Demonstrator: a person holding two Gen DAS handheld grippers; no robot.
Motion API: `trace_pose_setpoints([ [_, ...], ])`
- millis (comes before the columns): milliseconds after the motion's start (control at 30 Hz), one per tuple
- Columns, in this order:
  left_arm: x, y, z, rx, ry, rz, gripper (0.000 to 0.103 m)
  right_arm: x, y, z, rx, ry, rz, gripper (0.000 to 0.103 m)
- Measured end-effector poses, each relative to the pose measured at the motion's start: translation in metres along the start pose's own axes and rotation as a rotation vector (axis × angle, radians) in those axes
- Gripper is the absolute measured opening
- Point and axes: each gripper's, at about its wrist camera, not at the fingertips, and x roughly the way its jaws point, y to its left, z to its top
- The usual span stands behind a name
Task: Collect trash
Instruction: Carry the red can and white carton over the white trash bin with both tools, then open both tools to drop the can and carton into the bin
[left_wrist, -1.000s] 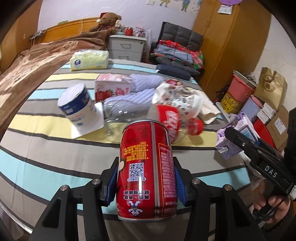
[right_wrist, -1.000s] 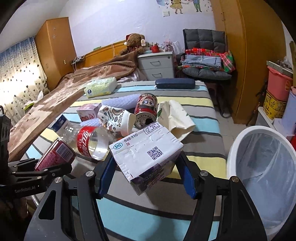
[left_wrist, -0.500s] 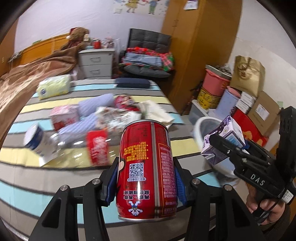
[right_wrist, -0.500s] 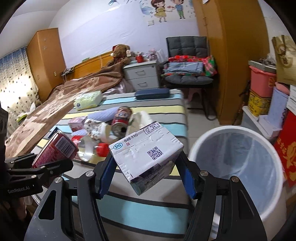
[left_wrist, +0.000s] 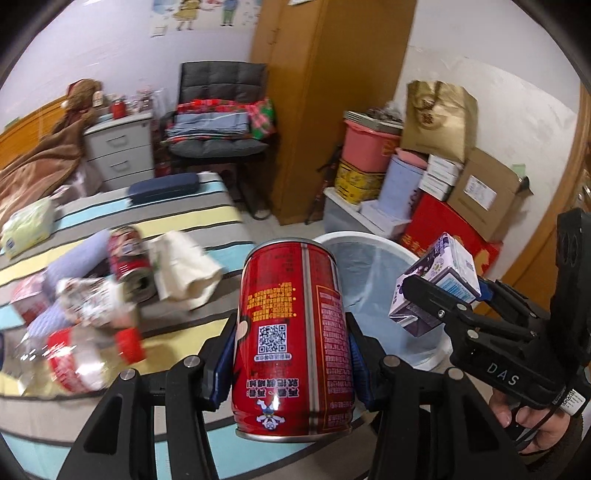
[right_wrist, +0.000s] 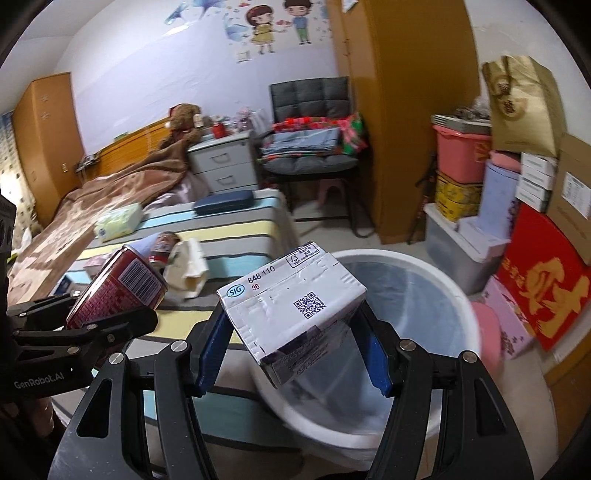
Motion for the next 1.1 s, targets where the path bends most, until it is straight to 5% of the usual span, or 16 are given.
trace_pose_setpoints([
  [600, 0.082, -0.05, 0.022, 0.069, 0.097, -0.058, 0.053, 0.032, -0.063, -0.01, 0.081, 0.153, -0.099, 0.065],
  [733, 0.087, -0.044, 0.026, 0.044, 0.095, -0.062, 0.061, 0.036, -0.068, -0.012, 0.077, 0.174, -0.098, 0.066],
  [1100, 0.076, -0.039, 0.022, 0.046, 0.083, -0.044, 0.061, 0.031, -0.072, -0.011, 0.09, 0.159, -0.114, 0.069],
])
